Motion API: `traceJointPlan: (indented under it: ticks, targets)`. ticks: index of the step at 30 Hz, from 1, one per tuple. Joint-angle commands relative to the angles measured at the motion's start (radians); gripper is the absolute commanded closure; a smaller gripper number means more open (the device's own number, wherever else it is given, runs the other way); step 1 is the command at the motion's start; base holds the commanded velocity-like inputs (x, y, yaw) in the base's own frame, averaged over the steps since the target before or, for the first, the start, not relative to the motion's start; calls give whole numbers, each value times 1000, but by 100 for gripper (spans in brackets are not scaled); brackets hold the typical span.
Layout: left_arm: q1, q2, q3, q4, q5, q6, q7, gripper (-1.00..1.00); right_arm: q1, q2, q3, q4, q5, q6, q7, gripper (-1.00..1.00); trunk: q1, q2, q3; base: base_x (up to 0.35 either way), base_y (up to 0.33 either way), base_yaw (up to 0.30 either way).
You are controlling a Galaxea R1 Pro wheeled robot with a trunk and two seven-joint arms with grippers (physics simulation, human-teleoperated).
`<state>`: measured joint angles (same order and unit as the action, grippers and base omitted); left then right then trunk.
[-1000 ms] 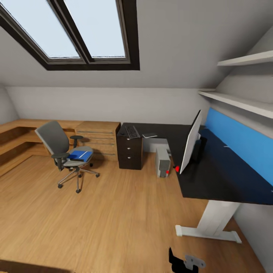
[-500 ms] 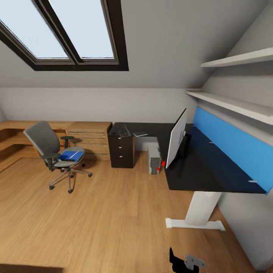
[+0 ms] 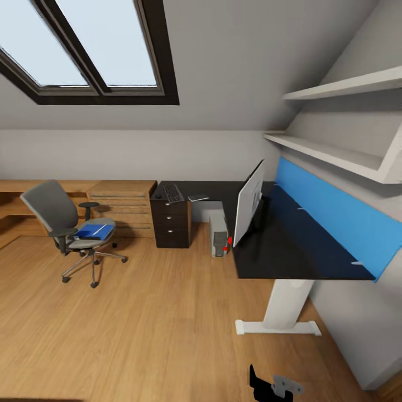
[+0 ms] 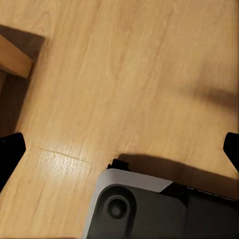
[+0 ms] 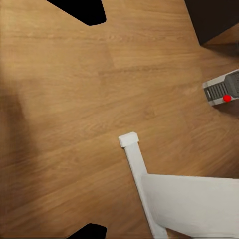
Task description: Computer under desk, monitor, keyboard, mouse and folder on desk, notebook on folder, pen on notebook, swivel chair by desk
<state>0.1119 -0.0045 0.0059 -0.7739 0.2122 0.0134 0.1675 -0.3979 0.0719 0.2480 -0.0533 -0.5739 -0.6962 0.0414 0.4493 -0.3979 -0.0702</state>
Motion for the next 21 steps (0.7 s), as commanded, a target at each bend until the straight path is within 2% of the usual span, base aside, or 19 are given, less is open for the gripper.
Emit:
traceJointPlan:
  ticks: [1, 6, 18, 21]
  targets:
    - [1, 0, 0, -3, 8, 2, 3, -100, -1, 0, 6, 1, -11, -3, 4, -100, 1, -2, -2, 0, -276, -1]
    - [0, 2, 4, -2, 10, 2, 6, -100, -1, 0, 5, 0, -11, -3, 3, -100, 1, -2, -2, 0, -157, 0]
    - [1, 5, 6, -2, 12, 0, 9, -100, -1, -4, 4, -3, -12, -4, 2, -100, 1, -2, -2, 0, -9, 0]
    - [1, 5, 6, -2, 12, 0, 9, -100, -1, -14, 4, -4, -12, -14, 2, -100, 1, -2, -2, 0, 0, 0]
